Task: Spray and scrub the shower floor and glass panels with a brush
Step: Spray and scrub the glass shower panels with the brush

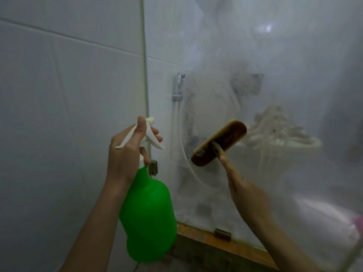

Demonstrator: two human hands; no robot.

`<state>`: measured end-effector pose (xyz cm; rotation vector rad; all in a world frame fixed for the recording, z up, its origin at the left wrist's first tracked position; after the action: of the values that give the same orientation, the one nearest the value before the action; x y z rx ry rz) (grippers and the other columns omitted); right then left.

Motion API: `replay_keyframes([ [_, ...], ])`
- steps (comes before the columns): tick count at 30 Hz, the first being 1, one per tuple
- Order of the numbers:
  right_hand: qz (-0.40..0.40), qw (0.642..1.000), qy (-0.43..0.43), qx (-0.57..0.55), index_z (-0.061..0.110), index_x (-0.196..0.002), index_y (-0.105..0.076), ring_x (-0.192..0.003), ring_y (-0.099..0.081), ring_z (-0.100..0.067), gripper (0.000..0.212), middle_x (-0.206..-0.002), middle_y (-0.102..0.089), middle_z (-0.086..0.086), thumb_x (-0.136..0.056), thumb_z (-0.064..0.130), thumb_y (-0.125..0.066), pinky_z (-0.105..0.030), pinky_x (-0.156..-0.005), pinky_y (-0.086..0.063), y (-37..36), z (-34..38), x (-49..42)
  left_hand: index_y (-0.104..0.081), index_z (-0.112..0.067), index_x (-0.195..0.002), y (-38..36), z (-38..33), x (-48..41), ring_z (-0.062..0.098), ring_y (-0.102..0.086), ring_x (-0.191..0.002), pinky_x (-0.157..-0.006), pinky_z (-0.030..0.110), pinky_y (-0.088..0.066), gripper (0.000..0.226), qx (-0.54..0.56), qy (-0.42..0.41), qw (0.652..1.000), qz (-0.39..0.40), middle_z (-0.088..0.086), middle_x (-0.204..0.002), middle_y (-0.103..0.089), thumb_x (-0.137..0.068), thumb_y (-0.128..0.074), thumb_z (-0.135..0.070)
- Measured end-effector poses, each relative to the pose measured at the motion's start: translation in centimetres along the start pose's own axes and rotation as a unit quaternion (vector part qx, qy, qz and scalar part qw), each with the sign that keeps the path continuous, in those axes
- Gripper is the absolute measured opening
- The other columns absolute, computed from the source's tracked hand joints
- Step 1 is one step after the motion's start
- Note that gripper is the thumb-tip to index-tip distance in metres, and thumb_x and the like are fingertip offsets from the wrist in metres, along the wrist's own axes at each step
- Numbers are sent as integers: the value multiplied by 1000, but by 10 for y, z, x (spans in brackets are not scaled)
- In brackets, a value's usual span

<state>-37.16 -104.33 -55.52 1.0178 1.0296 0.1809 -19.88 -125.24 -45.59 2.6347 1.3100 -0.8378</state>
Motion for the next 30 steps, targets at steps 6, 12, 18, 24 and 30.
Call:
replay_keyframes([
  [6,-88,992,66,62,33,-151,-22,-30,-35,-17,87,-48,-39,0,-83,6,-68,-24,-28,-33,15,59,-119,-74,-21,-91,-3,-10,2,7,-56,-45,-40,17,-41,37,-5,-16,1000,0,1,-79,-77,-101,-46,-44],
  [12,-39,999,-13,15,31,-152,-20,-33,-27,-6,85,-54,-36,7,-87,5,-67,-14,-30,-17,20,-24,5,-75,-25,-86,-14,-15,4,23,-59,-54,-39,21,-42,37,23,-21,1000,7,8,-85,-77,-95,-50,-50],
  [18,-182,983,0,-19,28,-152,-23,-34,-28,-13,60,-49,-37,-2,-99,15,-49,-18,-35,-14,75,-19,-80,-76,-24,-88,-43,-25,5,31,-61,-60,-40,20,-41,39,36,-13,999,24,6,-87,-78,-92,-52,-55],
  [24,-146,989,-25,-9,32,-153,-19,-35,-30,-7,67,-56,-45,6,-98,15,-52,-18,-33,-21,67,-69,0,-75,-22,-79,-70,-31,9,21,-51,-44,-39,20,-40,42,41,3,999,26,9,-85,-78,-101,-51,-49],
  [30,-191,980,-18,-41,31,-153,-19,-39,-44,-18,54,-54,-49,-7,-102,27,-38,-32,-35,-38,98,-60,-39,-76,-17,-84,-95,-16,35,53,-66,-79,-41,25,-43,40,54,12,998,5,4,-81,-77,-101,-52,-45],
])
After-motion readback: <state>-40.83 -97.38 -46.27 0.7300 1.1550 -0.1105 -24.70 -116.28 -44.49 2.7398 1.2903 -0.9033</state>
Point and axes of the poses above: each hand's wrist, its own x-axis away from the middle knuckle, its own y-axis out of the back of the hand, z = x × y, the point moved 5 cm from there along -x, towards the middle knuckle
